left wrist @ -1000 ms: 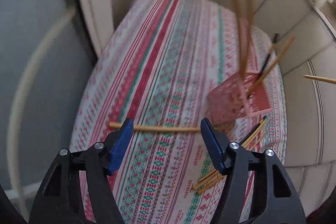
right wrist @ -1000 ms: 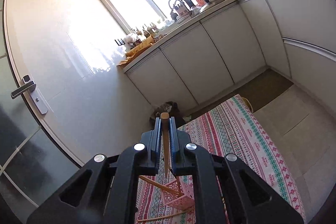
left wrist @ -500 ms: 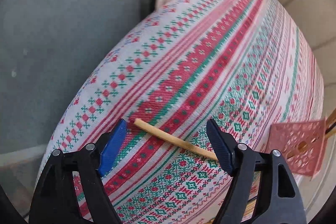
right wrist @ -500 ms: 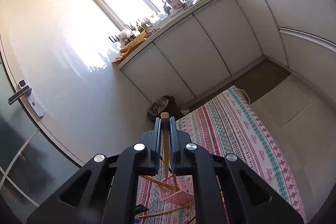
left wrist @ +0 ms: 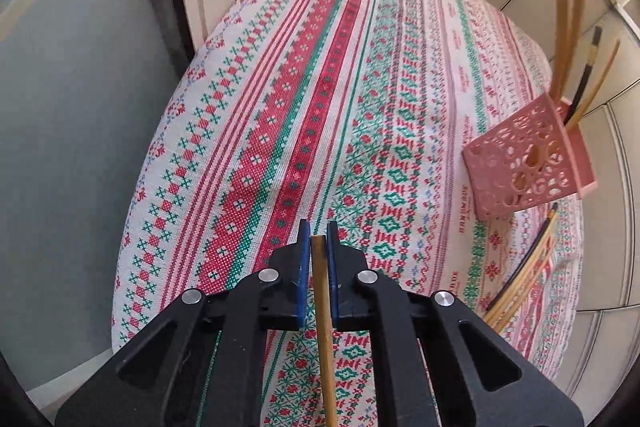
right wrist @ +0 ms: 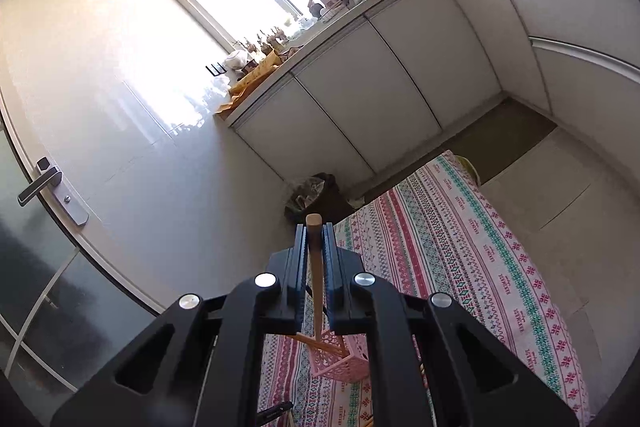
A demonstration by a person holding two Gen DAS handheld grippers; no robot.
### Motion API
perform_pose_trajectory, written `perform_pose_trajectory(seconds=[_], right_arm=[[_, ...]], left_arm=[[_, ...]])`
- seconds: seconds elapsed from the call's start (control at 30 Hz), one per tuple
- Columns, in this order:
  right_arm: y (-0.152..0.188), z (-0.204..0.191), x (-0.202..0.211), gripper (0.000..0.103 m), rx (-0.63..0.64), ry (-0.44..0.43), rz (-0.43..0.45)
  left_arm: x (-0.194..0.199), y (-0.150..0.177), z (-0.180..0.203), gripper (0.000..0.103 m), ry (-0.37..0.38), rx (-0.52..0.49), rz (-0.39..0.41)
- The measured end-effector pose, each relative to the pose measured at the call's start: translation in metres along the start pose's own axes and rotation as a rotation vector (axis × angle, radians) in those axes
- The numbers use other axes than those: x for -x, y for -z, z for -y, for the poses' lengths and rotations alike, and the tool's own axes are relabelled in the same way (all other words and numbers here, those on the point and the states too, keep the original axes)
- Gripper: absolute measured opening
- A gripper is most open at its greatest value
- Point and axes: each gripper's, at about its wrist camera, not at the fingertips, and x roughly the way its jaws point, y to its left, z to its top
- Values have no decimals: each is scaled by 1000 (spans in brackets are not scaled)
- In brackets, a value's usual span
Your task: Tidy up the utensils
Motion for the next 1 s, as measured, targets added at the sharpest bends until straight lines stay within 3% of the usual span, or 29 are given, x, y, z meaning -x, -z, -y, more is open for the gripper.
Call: perform_pose_trajectory(seconds=[0.3,0.43,0.73,1.0], right_arm=[[10,-7,-5,8,8,-7,-36],[11,-8,1,9,13,-9,-29],[7,-6,16,11,18,-8,-24],[0,-1,28,8,13,-15,1]], left_arm=[[101,11,50,7,189,-146,261],[136,28,79,7,234,-233,367],[185,47,120,7,294,-317,490],[216,31,157,7,288,-360,571]])
